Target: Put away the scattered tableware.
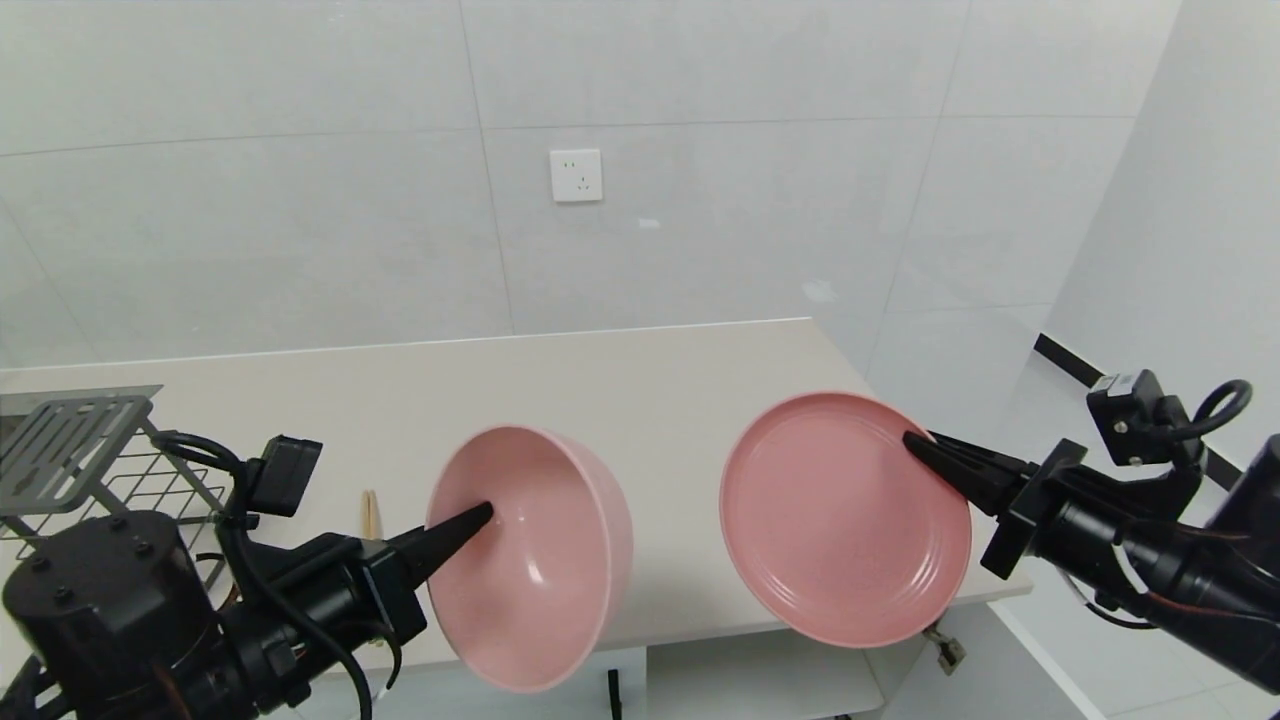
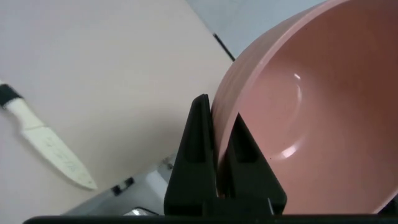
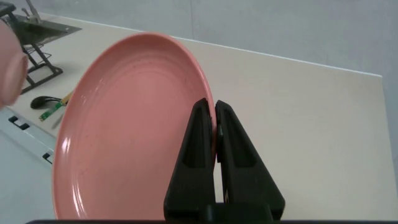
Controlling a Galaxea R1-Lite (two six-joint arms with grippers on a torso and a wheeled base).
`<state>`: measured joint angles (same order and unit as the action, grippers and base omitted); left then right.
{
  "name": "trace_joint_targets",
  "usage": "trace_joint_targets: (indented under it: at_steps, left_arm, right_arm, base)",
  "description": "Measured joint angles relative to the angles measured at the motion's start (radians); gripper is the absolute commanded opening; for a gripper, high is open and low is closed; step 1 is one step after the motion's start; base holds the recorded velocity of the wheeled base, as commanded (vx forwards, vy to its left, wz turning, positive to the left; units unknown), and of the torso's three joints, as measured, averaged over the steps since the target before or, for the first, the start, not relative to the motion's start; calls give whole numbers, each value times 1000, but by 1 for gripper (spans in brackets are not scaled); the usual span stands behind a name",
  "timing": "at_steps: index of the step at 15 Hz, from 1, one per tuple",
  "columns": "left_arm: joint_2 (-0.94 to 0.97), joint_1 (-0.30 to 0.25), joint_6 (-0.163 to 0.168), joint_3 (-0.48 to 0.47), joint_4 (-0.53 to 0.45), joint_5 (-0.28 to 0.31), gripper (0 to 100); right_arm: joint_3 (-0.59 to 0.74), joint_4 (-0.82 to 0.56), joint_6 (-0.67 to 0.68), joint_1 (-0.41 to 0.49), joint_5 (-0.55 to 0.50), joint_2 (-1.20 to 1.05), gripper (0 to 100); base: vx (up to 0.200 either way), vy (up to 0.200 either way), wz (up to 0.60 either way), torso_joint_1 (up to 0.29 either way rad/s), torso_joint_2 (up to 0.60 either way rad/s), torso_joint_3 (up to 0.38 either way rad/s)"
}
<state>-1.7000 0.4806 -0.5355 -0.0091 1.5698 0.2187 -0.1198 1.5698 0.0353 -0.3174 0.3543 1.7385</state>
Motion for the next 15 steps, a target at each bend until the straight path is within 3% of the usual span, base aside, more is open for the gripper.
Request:
trace_joint_targets:
  at_steps: [1,3,4,5,6,7,9,10,13,15]
  left_arm:
    - [-5,12,27,1,0,-57,0]
    - [-28,64,63,-7,0,-274,0]
    - [-47,107,82,-20,0,-414,0]
    - [-66,154,112,-29,0,-498,0]
    - [-81,200,165,-32,0,-526,0]
    - [-91,224,190,-31,0,-533,0]
    - [-113,230,224,-27,0,-559,0]
    - [-130,227,229,-28,-5,-587,0]
    - [-208,223,236,-41,-1,-639,0]
    - [-243,221,273,-39,0,-668,0]
  right_arm:
    - [0,0,0,-2,0,-5,0]
    - [3,0,0,-6,0,-10,0]
    - [8,0,0,-7,0,-12,0]
    - [17,0,0,-7,-7,-18,0]
    - [34,0,0,-8,-53,-28,0]
    - [48,0,-4,-13,-99,-39,0]
    - [85,0,-51,-45,-323,-73,0]
    - [100,-1,-88,-73,-377,-90,0]
    - [116,-1,-98,-116,-387,-119,0]
    - [111,0,-91,-121,-388,-131,0]
  base:
    - [0,0,0,0,0,0]
    - [0,0,0,0,0,0]
    - [0,0,0,0,0,0]
    - [0,0,0,0,0,0]
    - [0,0,0,0,0,0]
    - [0,0,0,0,0,0]
    - [0,0,0,0,0,0]
    - [0,0,0,0,0,0]
    - [0,0,0,0,0,0]
    - [0,0,0,0,0,0]
